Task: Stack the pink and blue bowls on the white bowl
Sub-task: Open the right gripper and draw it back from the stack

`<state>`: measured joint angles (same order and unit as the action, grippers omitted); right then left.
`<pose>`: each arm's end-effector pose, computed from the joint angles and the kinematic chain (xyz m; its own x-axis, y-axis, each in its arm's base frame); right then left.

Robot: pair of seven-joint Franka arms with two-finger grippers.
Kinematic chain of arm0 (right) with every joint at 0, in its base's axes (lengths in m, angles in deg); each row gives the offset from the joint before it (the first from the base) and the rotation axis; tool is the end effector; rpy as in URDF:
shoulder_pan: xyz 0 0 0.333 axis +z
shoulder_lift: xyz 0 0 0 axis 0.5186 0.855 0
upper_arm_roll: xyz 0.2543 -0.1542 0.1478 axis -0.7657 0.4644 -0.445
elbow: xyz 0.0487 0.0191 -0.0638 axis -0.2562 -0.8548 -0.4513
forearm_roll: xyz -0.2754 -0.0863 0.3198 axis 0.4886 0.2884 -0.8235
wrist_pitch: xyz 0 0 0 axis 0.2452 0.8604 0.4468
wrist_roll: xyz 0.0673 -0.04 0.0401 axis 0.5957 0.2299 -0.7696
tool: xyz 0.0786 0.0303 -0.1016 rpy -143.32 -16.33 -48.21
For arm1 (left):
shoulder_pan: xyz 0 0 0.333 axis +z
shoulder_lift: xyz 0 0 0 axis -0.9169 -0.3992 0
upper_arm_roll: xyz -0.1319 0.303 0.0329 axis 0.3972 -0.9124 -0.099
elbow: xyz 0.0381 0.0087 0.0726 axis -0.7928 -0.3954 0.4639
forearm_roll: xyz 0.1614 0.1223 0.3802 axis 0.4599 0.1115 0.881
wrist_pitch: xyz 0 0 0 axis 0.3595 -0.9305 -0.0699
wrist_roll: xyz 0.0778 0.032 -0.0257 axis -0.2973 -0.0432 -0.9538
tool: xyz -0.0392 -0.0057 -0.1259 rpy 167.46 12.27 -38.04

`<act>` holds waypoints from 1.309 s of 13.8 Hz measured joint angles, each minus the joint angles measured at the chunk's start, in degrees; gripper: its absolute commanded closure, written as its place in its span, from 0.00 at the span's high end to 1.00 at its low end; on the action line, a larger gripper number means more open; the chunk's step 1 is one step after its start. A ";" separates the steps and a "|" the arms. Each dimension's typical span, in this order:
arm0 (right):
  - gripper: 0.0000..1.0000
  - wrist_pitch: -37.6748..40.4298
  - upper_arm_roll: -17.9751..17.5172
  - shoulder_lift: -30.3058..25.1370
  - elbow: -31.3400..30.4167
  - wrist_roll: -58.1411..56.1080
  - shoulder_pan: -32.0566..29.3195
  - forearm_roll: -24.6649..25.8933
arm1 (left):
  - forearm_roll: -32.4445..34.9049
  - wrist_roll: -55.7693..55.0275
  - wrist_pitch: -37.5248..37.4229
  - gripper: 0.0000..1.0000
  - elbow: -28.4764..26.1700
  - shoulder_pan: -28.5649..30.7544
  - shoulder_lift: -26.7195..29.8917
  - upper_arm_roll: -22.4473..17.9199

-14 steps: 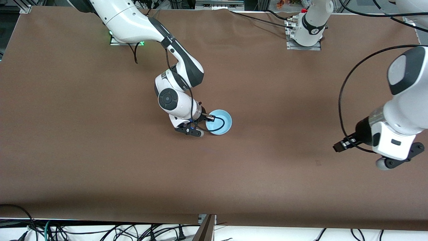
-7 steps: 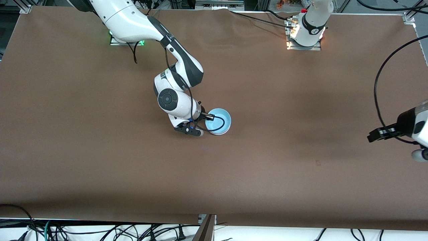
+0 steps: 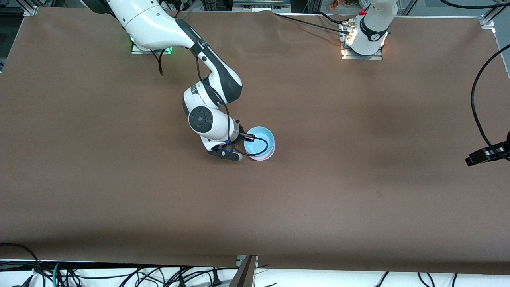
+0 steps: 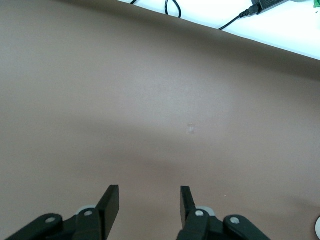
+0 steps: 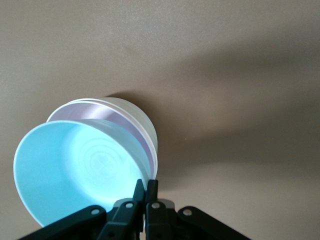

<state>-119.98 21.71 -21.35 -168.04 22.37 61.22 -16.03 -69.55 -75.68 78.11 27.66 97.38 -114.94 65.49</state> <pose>0.5961 0.4724 0.2076 0.9412 -0.2385 -0.2394 -0.2920 -0.9305 -0.2212 0.7304 0.0806 0.5553 0.9635 0.2664 0.0275 0.2659 -0.9638 0.0198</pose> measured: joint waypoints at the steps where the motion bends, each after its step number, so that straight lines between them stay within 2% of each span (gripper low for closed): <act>1: 0.44 0.00 0.00 0.00 0.01 0.00 0.00 0.00 | 0.00 0.00 0.00 0.57 0.00 0.03 0.00 0.00; 2: 0.99 0.00 0.01 0.00 0.01 0.00 0.00 0.00 | 0.00 0.00 0.00 0.57 0.00 0.05 0.00 -0.02; 5: 1.00 0.01 0.14 -0.01 0.12 0.00 -0.01 0.00 | 0.00 0.00 0.00 0.58 0.00 0.44 0.08 -0.81; 9: 1.00 0.07 0.58 -0.76 0.67 -0.09 -1.09 0.00 | -0.81 1.08 0.00 0.58 -0.01 -0.40 1.56 -4.44; 11: 1.00 1.42 0.85 -1.90 0.68 -0.43 -2.19 0.42 | -5.81 3.23 -0.02 0.57 -0.64 -4.90 3.77 -11.70; 13: 1.00 6.10 1.15 -3.60 1.24 -4.07 -4.64 3.40 | -11.82 6.54 0.28 0.58 -2.95 -11.37 6.91 -22.15; 15: 1.00 14.83 1.26 -5.90 4.19 -10.92 -8.55 6.69 | -15.94 9.65 1.02 0.58 -5.61 -17.03 10.31 -31.44; 18: 1.00 29.26 1.41 -10.03 8.23 -24.02 -14.45 11.88 | -18.27 10.81 2.85 0.62 -11.31 -24.50 16.27 -40.28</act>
<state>-90.71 23.12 -31.38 -159.82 -1.65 46.77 -4.14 -87.83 -64.87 80.96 16.35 72.88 -98.67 25.21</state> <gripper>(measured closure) 0.000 0.414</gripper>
